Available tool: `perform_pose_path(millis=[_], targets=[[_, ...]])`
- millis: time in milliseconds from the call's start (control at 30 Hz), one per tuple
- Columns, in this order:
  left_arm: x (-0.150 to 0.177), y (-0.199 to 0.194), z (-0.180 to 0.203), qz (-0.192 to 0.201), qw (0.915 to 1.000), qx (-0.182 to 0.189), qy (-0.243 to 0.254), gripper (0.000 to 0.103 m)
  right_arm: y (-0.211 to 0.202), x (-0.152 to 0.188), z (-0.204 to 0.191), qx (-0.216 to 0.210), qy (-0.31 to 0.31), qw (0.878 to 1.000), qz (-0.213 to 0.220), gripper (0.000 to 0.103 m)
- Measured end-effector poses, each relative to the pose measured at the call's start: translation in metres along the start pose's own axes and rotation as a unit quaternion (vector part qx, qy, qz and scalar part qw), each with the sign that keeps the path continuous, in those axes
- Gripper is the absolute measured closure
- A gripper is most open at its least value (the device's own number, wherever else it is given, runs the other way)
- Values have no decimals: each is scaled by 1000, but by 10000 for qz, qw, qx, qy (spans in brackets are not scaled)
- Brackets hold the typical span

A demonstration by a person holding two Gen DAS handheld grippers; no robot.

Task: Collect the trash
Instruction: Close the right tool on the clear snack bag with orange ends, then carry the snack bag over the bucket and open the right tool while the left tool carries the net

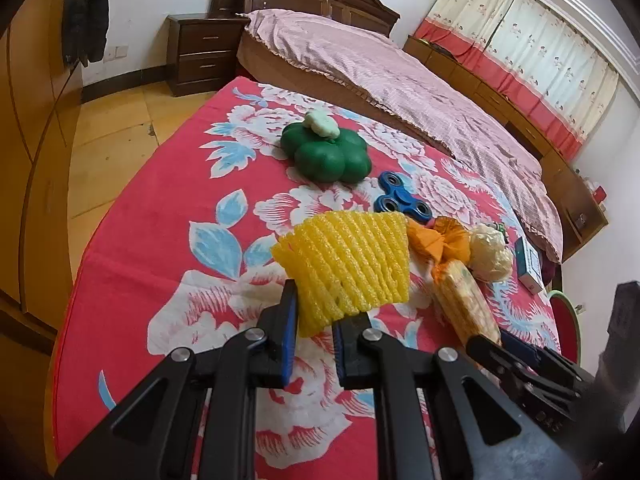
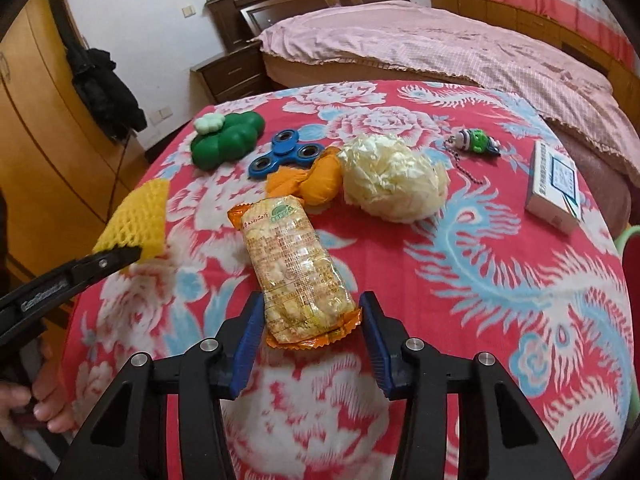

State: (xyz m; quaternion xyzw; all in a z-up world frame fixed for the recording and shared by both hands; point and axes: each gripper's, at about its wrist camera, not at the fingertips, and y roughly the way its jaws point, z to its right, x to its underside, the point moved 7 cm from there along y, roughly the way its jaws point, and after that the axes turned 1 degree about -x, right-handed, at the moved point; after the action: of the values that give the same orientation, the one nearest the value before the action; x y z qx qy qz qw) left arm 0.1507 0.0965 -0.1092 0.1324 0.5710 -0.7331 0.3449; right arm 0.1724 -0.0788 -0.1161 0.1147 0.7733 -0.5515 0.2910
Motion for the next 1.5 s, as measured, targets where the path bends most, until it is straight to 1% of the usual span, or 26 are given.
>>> perform_pose_path(millis=[167, 367, 633, 867, 1033, 1267, 1500], targets=[[2, -4, 9, 12, 10000, 36, 72, 88, -21, 10, 6, -131, 209, 9996, 129, 54], [6, -13, 26, 37, 9996, 151, 225, 88, -49, 20, 23, -170, 605, 9974, 357, 54], [17, -26, 55, 16, 9980, 422, 472, 88, -90, 35, 50, -75, 1090, 9915, 711, 54], [28, -41, 86, 57, 9946, 570, 861, 88, -123, 45, 73, 90, 1407, 9847, 1029, 54], [36, -45, 114, -4, 9907, 737, 1144, 88, -140, 49, 91, 191, 1642, 9782, 1257, 54], [50, -38, 158, -212, 9830, 942, 1561, 88, -159, 57, 120, 320, 1998, 9680, 1482, 54], [64, -25, 208, -383, 9720, 1096, 2041, 88, -178, 70, 161, 569, 2443, 9528, 1711, 54]])
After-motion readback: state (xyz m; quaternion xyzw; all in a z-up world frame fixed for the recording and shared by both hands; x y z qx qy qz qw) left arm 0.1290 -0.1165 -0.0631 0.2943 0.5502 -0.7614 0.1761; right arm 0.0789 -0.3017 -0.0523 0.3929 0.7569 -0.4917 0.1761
